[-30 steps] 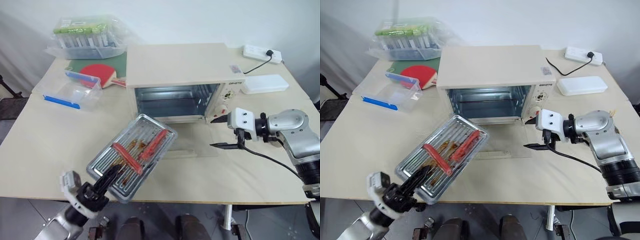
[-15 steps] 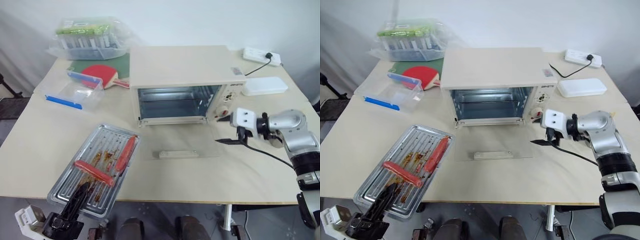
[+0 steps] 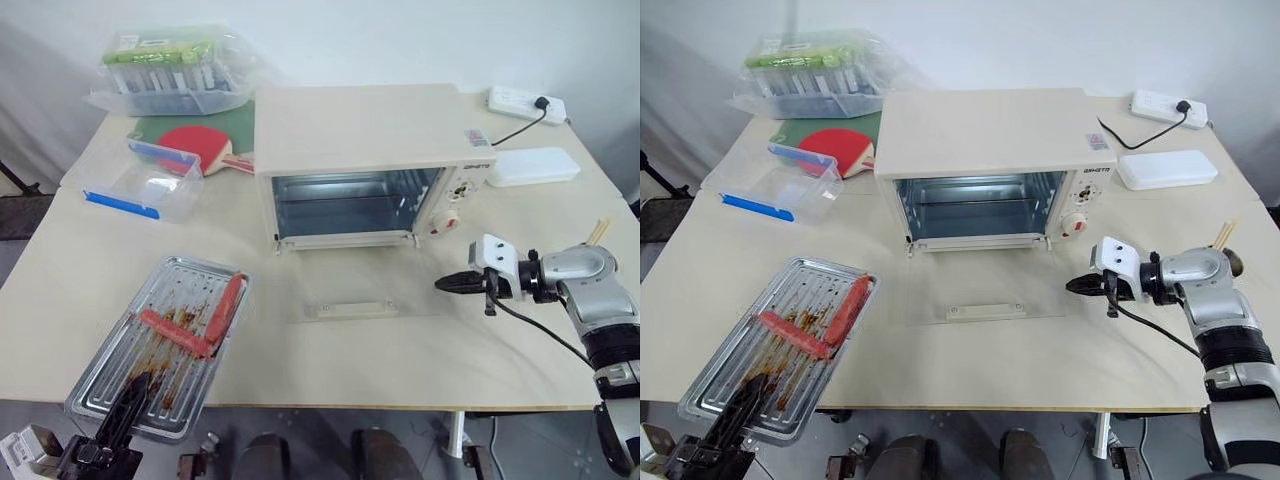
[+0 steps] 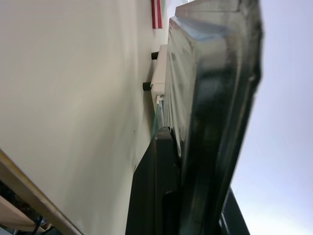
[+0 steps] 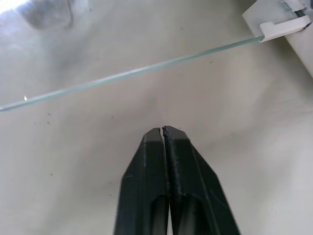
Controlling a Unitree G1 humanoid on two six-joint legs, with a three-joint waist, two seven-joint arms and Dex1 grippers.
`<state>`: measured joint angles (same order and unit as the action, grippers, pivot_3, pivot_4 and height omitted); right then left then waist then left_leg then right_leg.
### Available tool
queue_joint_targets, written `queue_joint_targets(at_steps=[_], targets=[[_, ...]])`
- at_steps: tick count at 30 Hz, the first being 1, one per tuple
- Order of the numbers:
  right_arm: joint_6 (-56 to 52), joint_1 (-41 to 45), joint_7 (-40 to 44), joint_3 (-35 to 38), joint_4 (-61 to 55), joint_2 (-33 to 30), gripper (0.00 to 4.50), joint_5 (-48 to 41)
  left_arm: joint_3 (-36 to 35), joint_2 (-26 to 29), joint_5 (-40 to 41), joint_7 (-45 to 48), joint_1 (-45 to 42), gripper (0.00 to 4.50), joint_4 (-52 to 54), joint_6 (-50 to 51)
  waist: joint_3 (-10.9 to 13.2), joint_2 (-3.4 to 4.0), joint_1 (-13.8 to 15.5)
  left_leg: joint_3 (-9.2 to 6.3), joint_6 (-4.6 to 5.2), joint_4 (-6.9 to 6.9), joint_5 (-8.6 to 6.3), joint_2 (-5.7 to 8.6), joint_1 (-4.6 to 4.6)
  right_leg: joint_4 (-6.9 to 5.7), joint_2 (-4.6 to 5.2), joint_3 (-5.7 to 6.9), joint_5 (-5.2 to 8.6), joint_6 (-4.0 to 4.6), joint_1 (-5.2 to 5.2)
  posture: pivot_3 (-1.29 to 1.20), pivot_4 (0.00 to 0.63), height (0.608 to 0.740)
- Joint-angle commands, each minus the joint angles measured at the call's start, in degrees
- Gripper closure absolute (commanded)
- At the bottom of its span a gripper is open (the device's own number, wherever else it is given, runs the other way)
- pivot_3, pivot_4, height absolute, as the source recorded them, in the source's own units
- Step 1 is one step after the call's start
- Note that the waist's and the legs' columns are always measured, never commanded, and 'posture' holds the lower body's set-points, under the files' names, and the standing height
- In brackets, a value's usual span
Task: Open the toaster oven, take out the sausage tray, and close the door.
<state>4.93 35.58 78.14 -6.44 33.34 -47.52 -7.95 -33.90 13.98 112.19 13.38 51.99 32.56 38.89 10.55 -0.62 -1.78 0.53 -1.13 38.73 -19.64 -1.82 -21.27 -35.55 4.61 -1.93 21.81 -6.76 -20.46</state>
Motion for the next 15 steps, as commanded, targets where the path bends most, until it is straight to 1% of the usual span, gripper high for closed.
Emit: queue_joint_targets(at_steps=[1, 2, 5, 8, 15], targets=[[-0.9, -0.9, 2.2, 2.2, -1.3, -1.8, 4.44, -1.7, -3.0, -0.6, 0.8, 0.9, -0.8, 4.50, -0.7, 1.4, 0.0, 0.00, 0.1, 0.00, 0.00, 0.01, 0.00, 0.01, 0.00, 0.00, 0.01, 0.00, 0.00, 0.00, 0.00, 0.00, 0.150, 0.740], [-1.7, -1.3, 2.6, 2.4, -1.7, -1.6, 4.44, -2.2, -3.4, -0.7, 0.8, 0.8, -1.3, 4.50, -1.0, 1.8, 0.0, 0.00, 0.1, 0.00, 0.00, 0.01, 0.00, 0.01, 0.00, 0.00, 0.02, 0.00, 0.00, 0.00, 0.01, 0.00, 0.150, 0.740], [-8.4, -3.3, 4.7, 3.5, -6.8, -0.9, 4.44, -6.3, -4.3, -1.0, 0.8, 0.1, -3.3, 4.50, -2.2, 2.7, 0.0, 0.00, 0.1, -0.02, 0.00, 0.00, 0.00, 0.00, 0.00, -0.01, 0.03, 0.00, 0.00, 0.00, 0.00, 0.00, 0.150, 0.740], [-14.2, -3.8, 4.2, 4.3, -11.3, -0.6, 4.44, -8.8, -4.7, -1.5, 0.8, -0.7, -5.3, 4.50, -3.2, 3.4, 0.0, 0.01, 0.0, -0.03, 0.00, -0.02, 0.00, -0.01, 0.00, -0.02, 0.05, 0.00, 0.00, 0.00, 0.00, 0.00, 0.150, 0.740], [-25.2, -1.6, 2.4, 7.6, -17.3, -0.1, 4.44, -14.2, -4.2, -4.0, 0.8, -3.6, -9.6, 4.50, -5.3, 4.5, 0.0, 0.02, -0.1, -0.03, -0.06, -0.07, -0.01, -0.06, 0.02, -0.04, 0.02, -0.01, -0.01, -0.03, -0.03, 0.00, 0.150, 0.740]])
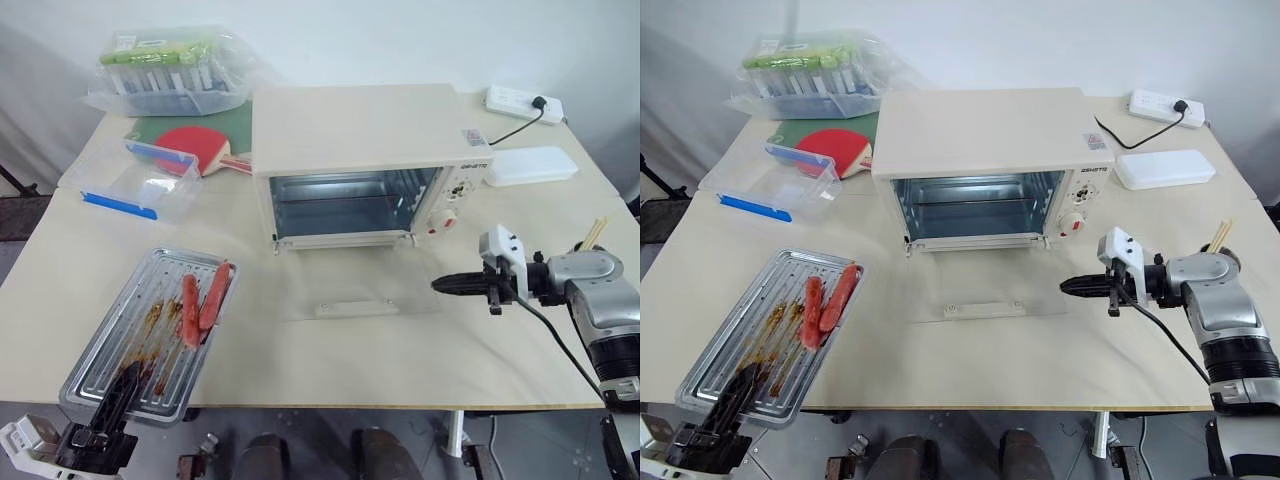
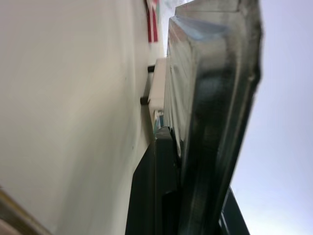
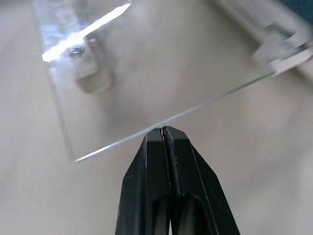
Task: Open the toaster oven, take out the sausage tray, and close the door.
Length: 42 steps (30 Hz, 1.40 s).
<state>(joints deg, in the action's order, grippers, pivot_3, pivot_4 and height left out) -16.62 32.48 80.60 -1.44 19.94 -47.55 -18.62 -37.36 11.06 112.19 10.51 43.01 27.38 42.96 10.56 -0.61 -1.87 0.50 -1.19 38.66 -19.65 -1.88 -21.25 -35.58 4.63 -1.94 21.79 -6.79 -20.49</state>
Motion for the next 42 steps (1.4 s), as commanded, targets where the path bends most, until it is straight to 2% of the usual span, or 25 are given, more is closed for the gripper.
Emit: queue_joint_targets(at_steps=[1, 9, 13, 21, 26, 30, 34, 42], targets=[[-4.0, 1.5, -0.1, 2.8, -4.3, -0.1, 4.44, -3.7, -0.5, -1.5, 0.8, -1.1, -1.1, 4.50, -0.2, 0.5, 0.0, 0.00, -0.1, 0.00, 0.00, 0.00, 0.00, -0.03, 0.00, 0.00, -0.02, 0.00, 0.00, 0.00, -0.01, 0.00, 0.150, 0.740], [-6.5, 1.0, -0.5, 4.3, -6.0, -0.4, 4.44, -5.0, -1.1, -2.6, 0.8, -2.5, -2.5, 4.50, -0.7, 1.7, 0.0, -0.01, 0.0, 0.00, -0.04, -0.03, 0.00, -0.06, -0.01, -0.04, -0.04, 0.00, -0.01, -0.02, -0.07, 0.00, 0.150, 0.740], [-13.0, 5.8, -3.1, 6.6, -8.1, 0.9, 4.44, -9.7, -0.6, -2.6, 0.8, -3.6, -4.0, 4.50, -1.8, 2.1, 0.0, 0.02, 0.0, 0.02, -0.05, -0.03, 0.01, -0.05, -0.02, -0.04, -0.02, -0.02, -0.01, -0.02, -0.09, 0.00, 0.150, 0.740], [-15.6, 11.6, -5.8, 7.9, -7.1, 2.4, 4.44, -11.4, 0.2, -3.9, 0.8, -4.6, -3.9, 4.50, -1.0, 2.7, 0.0, -0.02, 0.2, -0.04, -0.08, -0.19, 0.00, 0.00, -0.04, -0.02, 0.04, 0.02, -0.02, -0.03, -0.14, 0.00, 0.150, 0.740], [-17.8, 11.8, -5.1, 7.3, -9.2, 1.7, 4.44, -12.2, 0.7, -3.5, 0.8, -4.0, -3.4, 4.50, -1.1, 4.1, 0.0, -0.02, 0.2, -0.05, -0.08, -0.30, 0.00, 0.00, -0.05, -0.01, 0.03, 0.04, -0.02, -0.04, -0.17, 0.00, 0.150, 0.740], [-19.1, 9.0, -1.0, 5.2, -12.8, -1.8, 4.44, -11.8, 4.1, -0.7, 0.8, -3.1, -3.1, 4.50, -1.5, 7.3, 0.0, -0.02, 0.3, -0.05, -0.07, -0.38, 0.01, 0.03, -0.06, -0.02, 0.04, 0.03, -0.02, -0.04, -0.22, 0.00, 0.150, 0.740], [-15.1, 6.1, 2.3, 1.6, -13.7, -6.1, 4.44, -7.4, 5.5, 2.5, 0.8, -2.2, -5.8, 4.50, -4.0, 9.8, 0.0, -0.02, 0.2, -0.08, -0.07, -0.40, 0.01, 0.03, -0.05, -0.02, 0.03, 0.04, -0.02, -0.04, -0.21, 0.00, 0.150, 0.740], [-10.5, 3.0, 1.5, 2.0, -14.2, -7.5, 4.44, -4.9, 12.8, 14.7, 0.8, -2.3, -14.6, 4.50, -10.3, 17.8, 0.0, 0.03, 0.2, -0.05, -0.12, -0.37, 0.10, 0.00, 0.01, -0.15, -0.02, 0.04, -0.02, -0.04, -0.22, 0.00, 0.150, 0.740]])
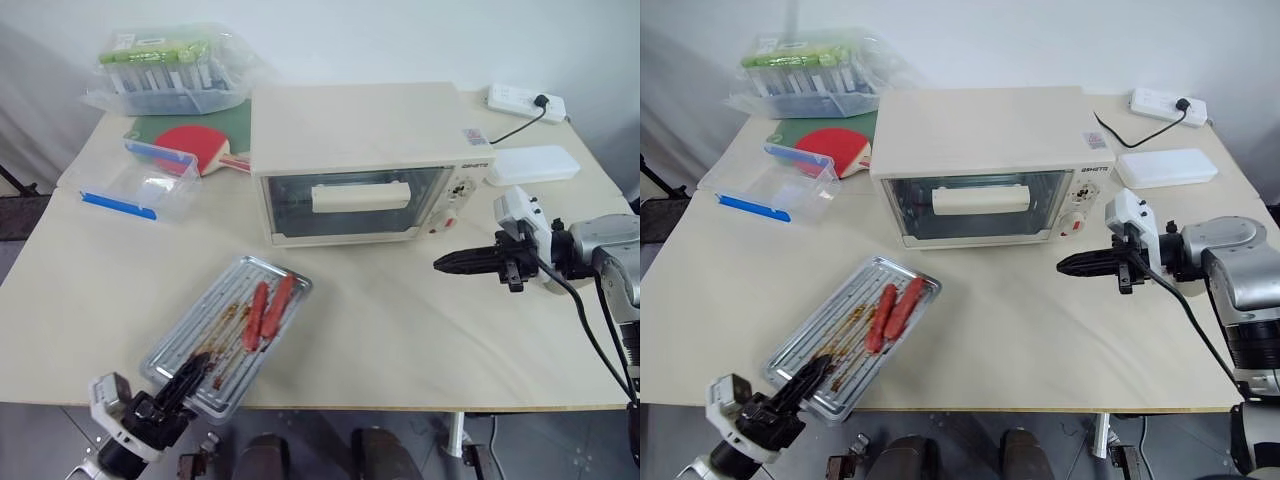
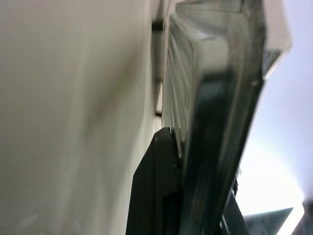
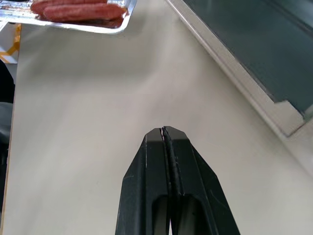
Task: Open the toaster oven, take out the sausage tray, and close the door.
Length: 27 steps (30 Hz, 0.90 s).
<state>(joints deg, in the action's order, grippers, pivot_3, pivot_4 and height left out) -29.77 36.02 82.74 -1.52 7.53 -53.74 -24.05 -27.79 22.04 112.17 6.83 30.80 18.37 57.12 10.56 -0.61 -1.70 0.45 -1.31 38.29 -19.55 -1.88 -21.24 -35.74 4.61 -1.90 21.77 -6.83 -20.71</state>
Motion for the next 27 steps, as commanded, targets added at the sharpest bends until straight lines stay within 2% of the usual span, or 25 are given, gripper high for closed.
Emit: queue_joint_targets(at_steps=[1, 9, 13, 14, 17, 18, 20, 22, 27], targets=[[2.7, -1.1, -0.4, 2.3, -2.2, -1.6, 4.44, 0.4, 4.5, 5.1, 0.8, 1.3, -3.6, 4.50, -2.0, 4.5, 0.0, 0.10, 0.2, 0.00, 0.00, -0.01, 0.01, 0.00, 0.04, -0.04, 0.01, 0.00, 0.00, 0.00, 0.01, 0.00, 0.150, 0.740], [1.6, -3.9, -1.0, 4.3, -4.0, -2.8, 4.44, -0.5, 15.3, 11.7, 0.8, -0.2, -18.7, 4.50, -9.9, 9.4, 0.0, 0.77, 3.2, -0.37, 0.20, -0.06, 0.62, 0.66, 0.02, -0.22, 0.66, 0.14, -0.08, -0.16, 0.12, 0.00, 0.150, 0.740], [0.7, -6.2, -1.0, 5.9, -5.4, -4.4, 4.44, -1.2, 21.6, 12.1, -5.1, 1.5, -33.5, 4.50, -17.5, 12.9, 0.1, 1.37, 5.1, -0.90, 0.60, -0.24, 1.26, 1.69, 0.00, -0.21, 1.25, 0.49, -0.35, -0.61, 0.32, 0.00, 0.150, 0.740], [0.9, -6.7, -0.7, 6.0, -5.4, -4.8, 4.44, -1.1, 22.3, 11.9, -6.6, 2.3, -36.0, 4.50, -19.5, 13.7, 0.1, 1.59, 5.7, -1.17, 0.81, -0.32, 1.54, 2.11, -0.01, -0.16, 1.68, 0.75, -0.46, -0.75, 0.28, 0.00, 0.150, 0.740], [1.6, -8.2, -0.9, 6.5, -5.3, -4.8, 4.44, -0.9, 24.3, 10.8, -12.3, 5.9, -43.6, 4.50, -25.6, 16.7, 0.1, 1.65, 6.4, -1.39, 1.23, -0.60, 2.20, 3.04, -0.15, 0.20, 2.69, 1.51, -0.81, -0.26, 0.48, 0.00, 0.150, 0.740], [1.5, -8.6, -1.4, 6.7, -5.5, -4.6, 4.44, -1.1, 25.0, 10.2, -14.2, 7.0, -46.0, 4.50, -27.5, 17.4, 0.1, 1.69, 6.5, -1.39, 1.32, -0.73, 2.46, 3.20, -0.16, 0.34, 2.88, 1.68, -0.99, -0.18, 0.58, 0.00, 0.150, 0.740], [1.1, -9.4, -2.3, 7.1, -6.3, -4.1, 4.44, -1.5, 25.4, 9.1, -18.0, 9.3, -49.7, 4.50, -30.4, 18.2, 0.0, 1.94, 6.6, -1.31, 1.51, -1.15, 3.00, 3.42, -0.17, 1.42, 3.21, 1.98, -1.79, -0.20, 1.11, 0.00, 0.150, 0.740], [0.8, -10.1, -3.3, 7.6, -7.2, -3.6, 4.44, -1.9, 24.7, 8.0, -20.7, 11.1, -52.4, 4.50, -32.8, 18.6, 0.0, 1.96, 6.6, -0.94, 1.52, -1.32, 3.02, 3.47, -0.50, 2.12, 3.75, 2.45, -2.42, 0.43, 1.26, 0.00, 0.150, 0.740], [0.3, -11.4, -4.6, 8.0, -8.9, -3.4, 4.44, -2.9, 21.8, 6.6, -23.8, 13.8, -55.4, 4.50, -35.6, 20.4, 0.0, 1.96, 6.6, -0.01, 1.30, -1.33, 3.57, 3.47, -1.49, 2.75, 4.74, 3.21, -3.49, -0.67, 1.13, 0.00, 0.150, 0.740]])
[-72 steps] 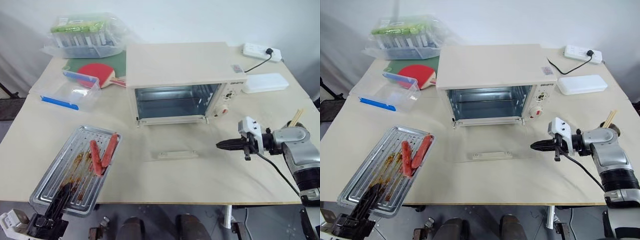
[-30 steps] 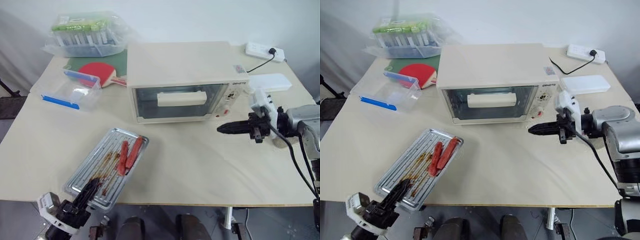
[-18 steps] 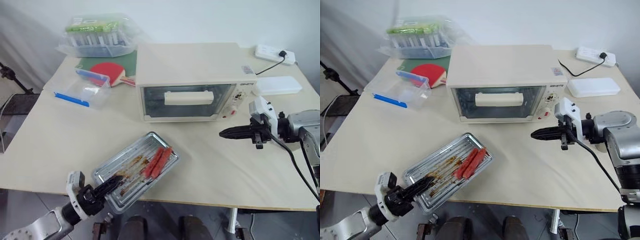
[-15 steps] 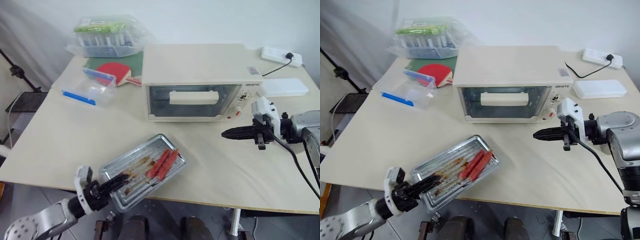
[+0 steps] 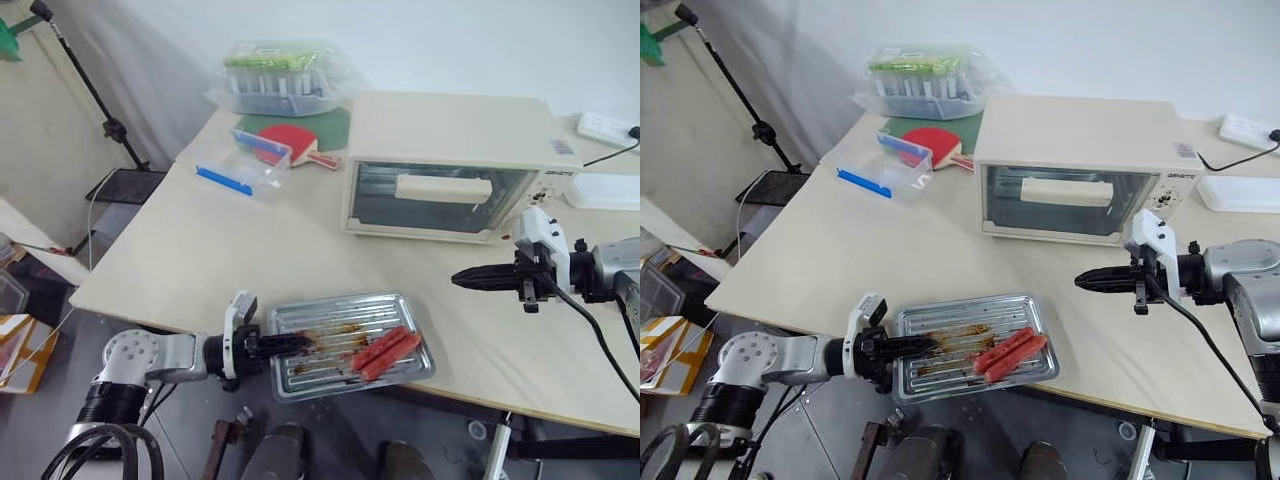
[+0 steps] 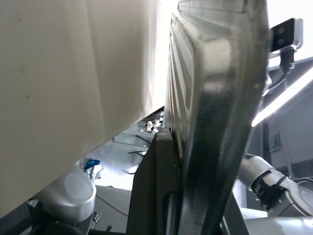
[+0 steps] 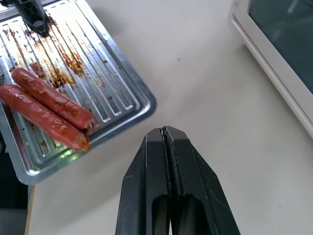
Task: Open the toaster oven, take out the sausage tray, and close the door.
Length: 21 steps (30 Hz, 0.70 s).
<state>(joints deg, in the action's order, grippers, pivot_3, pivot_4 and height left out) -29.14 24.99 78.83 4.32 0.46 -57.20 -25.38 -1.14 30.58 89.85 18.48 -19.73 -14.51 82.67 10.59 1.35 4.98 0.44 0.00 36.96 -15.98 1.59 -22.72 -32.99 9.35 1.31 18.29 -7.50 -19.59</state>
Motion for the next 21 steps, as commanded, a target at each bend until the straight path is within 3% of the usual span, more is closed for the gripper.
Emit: queue_joint_targets(at_steps=[1, 5, 15, 17, 18, 21], targets=[[-0.4, -0.5, -0.9, 2.0, -2.0, 0.2, 4.44, -1.8, -5.6, -2.1, -1.8, 2.0, -4.9, 4.50, -2.6, -5.1, 0.0, 0.00, 0.0, 0.04, 0.07, -0.01, 0.14, 0.00, -0.15, 0.07, 0.04, 0.08, -0.13, -0.24, -0.06, 0.00, 0.150, 0.740], [-0.8, -0.5, -1.2, 1.7, -2.5, 0.3, 4.44, -2.3, -9.9, -3.6, 1.9, -0.7, -4.3, 4.50, -2.0, -5.4, 0.0, -0.01, -0.1, 0.07, -0.04, -0.05, 0.28, -0.01, -0.58, 0.47, 0.08, 0.23, -0.67, -1.20, -0.22, 0.00, 0.150, 0.740], [-1.3, 2.5, 2.2, -0.4, 0.0, -1.1, 4.44, -2.1, -15.1, -4.8, 11.1, -9.8, 4.4, 4.50, 5.7, -6.4, 0.2, -0.33, -0.6, 0.10, 0.03, -0.91, 1.96, -0.09, -0.71, 0.50, 0.01, 0.25, -0.71, -1.31, -0.48, 0.00, 0.150, 0.740], [-1.1, 3.9, 3.0, -1.1, 1.3, -1.2, 4.44, -1.6, -15.7, -4.5, 12.8, -11.5, 6.3, 4.50, 7.3, -7.1, 0.2, -0.37, -0.7, 0.11, -0.01, -1.00, 2.00, -0.13, -0.90, 0.44, -0.05, 0.14, -0.80, -1.48, -0.82, 0.00, 0.150, 0.740], [-1.0, 4.5, 3.4, -1.5, 1.8, -1.2, 4.44, -1.4, -15.9, -4.4, 13.7, -12.2, 7.1, 4.50, 7.9, -7.6, 0.2, -0.39, -0.7, 0.11, -0.07, -1.01, 2.04, -0.16, -1.00, 0.41, -0.09, 0.13, -1.05, -1.95, -0.96, 0.00, 0.150, 0.740], [-0.9, 5.9, 4.3, -2.1, 3.1, -1.2, 4.44, -1.0, -15.9, -3.8, 16.9, -14.4, 9.4, 4.50, 10.2, -9.0, 0.3, -0.51, -0.7, 0.13, -0.25, -1.02, 2.17, -0.31, -1.57, 0.28, -0.24, 0.11, -1.08, -2.02, -1.66, 0.00, 0.150, 0.740]])
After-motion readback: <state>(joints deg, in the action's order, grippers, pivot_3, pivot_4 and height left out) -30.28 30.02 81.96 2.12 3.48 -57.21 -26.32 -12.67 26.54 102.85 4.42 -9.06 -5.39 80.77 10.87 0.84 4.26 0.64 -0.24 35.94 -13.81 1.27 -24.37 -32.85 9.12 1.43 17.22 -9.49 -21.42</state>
